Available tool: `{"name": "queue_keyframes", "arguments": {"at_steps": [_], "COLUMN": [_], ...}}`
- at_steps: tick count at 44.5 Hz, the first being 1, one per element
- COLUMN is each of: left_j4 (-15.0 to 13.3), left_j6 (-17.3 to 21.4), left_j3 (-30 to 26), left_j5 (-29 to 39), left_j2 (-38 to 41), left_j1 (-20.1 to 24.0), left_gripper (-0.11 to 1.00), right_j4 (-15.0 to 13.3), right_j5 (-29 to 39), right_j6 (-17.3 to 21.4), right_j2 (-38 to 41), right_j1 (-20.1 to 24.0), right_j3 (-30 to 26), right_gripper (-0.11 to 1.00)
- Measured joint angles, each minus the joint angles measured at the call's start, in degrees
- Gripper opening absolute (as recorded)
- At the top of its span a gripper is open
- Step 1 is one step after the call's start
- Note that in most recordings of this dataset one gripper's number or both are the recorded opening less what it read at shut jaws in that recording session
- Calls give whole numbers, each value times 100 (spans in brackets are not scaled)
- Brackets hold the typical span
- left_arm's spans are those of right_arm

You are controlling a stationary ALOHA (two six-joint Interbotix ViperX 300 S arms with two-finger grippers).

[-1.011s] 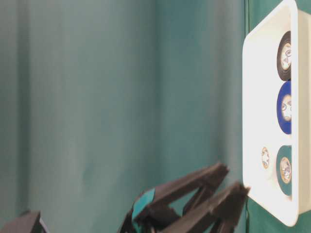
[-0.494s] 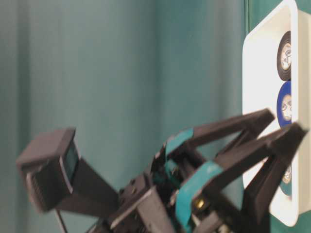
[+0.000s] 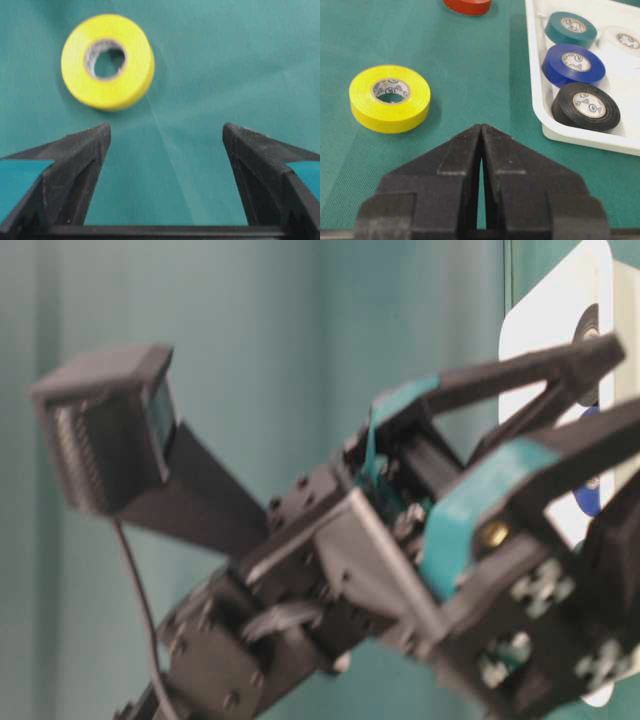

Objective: Put the tape into the white case with the left arm.
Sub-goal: 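Reach the left gripper over the orange roll toward the yellow roll, then lower the left gripper into the yellow roll's core and close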

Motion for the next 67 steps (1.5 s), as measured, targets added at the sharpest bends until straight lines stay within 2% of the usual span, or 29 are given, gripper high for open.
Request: {"name": "queue_keyframes", "arguments": {"at_steps": [6, 32, 67], "left_j4": [0, 0, 0], "left_j6": [220, 246, 264], "left_j3": [-334, -1573, -1942], "left_j5": [114, 580, 642], "left_j2": [281, 1415, 2013], "left_j1": [0, 35, 229], "left_gripper": [93, 92, 92], "right_j4": [0, 0, 0], "right_j5": [0, 0, 0], "right_j6": [0, -9, 0], "right_j2": [0, 0, 0], "right_j1": [0, 0, 0], "right_j3": [0, 0, 9], "right_gripper": [-9, -9, -9]}}
